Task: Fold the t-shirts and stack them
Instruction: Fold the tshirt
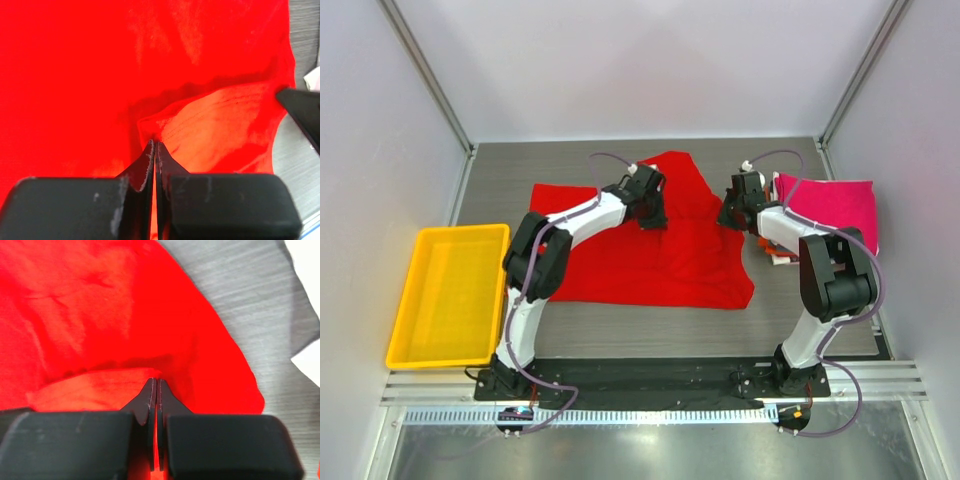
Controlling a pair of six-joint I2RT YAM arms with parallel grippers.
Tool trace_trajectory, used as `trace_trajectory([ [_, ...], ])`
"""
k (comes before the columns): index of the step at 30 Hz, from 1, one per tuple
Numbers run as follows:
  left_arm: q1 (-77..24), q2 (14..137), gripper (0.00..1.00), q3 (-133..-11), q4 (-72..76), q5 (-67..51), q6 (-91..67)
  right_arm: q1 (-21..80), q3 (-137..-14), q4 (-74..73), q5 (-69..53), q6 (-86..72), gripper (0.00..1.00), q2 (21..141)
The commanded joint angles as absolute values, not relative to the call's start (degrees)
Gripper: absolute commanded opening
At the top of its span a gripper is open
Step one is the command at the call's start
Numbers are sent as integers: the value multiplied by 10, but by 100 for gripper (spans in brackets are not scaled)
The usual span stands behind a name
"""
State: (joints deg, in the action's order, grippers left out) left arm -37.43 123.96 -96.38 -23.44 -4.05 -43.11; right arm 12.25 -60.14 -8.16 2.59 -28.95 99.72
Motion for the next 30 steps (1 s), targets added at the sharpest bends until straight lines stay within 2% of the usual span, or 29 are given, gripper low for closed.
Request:
trace_trajectory([
  [1, -377, 1170, 0, -925, -183, -8, -451, 120, -629, -56, 7, -278, 1, 972],
  [12, -377, 1154, 0, -889, -155, 21, -451, 121, -660, -44, -57, -272, 1, 992],
  [22, -377, 1087, 0, -792, -87, 81, -475, 121, -679, -41, -76, -268, 1, 996],
  [30, -377, 1069, 0, -784, -69, 93, -464, 121, -690, -41, -76, -266, 2, 992],
])
